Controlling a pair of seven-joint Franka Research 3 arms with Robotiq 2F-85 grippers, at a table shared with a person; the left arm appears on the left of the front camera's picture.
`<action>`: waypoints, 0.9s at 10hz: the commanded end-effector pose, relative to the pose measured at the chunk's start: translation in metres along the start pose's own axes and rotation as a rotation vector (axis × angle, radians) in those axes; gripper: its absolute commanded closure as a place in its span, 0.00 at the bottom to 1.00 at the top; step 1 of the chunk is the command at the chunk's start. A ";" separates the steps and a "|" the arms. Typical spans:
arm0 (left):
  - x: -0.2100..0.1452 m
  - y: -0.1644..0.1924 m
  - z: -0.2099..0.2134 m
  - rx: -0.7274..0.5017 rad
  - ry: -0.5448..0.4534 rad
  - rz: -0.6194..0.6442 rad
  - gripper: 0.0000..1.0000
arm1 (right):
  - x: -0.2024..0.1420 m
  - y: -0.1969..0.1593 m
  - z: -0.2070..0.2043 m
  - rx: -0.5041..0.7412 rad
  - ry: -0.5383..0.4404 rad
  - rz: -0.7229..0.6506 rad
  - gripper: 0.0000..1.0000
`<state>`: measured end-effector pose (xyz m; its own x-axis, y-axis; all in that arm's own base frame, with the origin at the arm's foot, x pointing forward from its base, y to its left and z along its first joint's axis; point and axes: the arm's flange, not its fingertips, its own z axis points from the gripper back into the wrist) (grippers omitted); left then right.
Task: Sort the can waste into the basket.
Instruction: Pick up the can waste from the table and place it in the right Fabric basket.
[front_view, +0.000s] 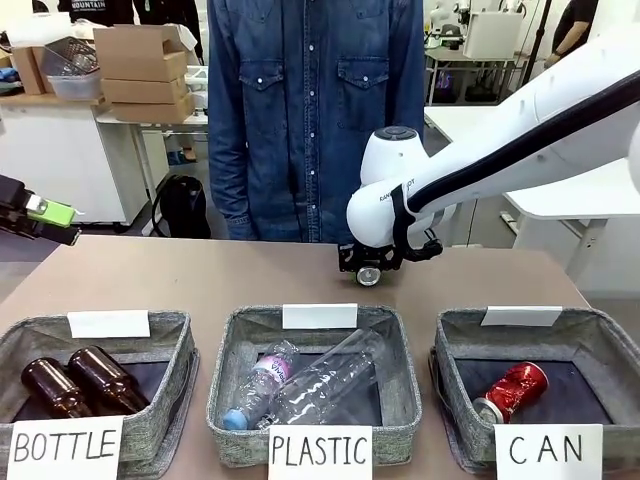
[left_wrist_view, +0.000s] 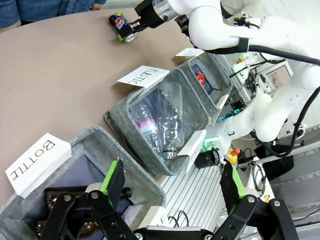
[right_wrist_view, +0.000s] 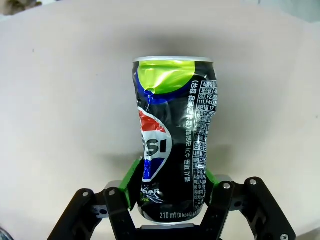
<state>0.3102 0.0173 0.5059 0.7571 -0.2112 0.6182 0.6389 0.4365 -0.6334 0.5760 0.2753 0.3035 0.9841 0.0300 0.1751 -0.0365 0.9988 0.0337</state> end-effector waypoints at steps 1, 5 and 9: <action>0.001 -0.004 0.000 -0.004 -0.004 0.009 0.00 | 0.003 0.004 0.003 -0.019 -0.008 -0.026 1.00; 0.001 -0.004 0.000 -0.004 -0.004 0.009 0.00 | -0.020 -0.015 0.049 0.036 -0.002 0.102 1.00; 0.001 -0.004 0.000 -0.004 -0.004 0.009 0.00 | -0.157 -0.133 0.197 0.256 -0.002 0.530 1.00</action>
<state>0.3099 0.0169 0.5067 0.7558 -0.2125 0.6193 0.6404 0.4366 -0.6318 0.4455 0.1964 0.4334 0.8972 0.3700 0.2412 -0.4044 0.9078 0.1115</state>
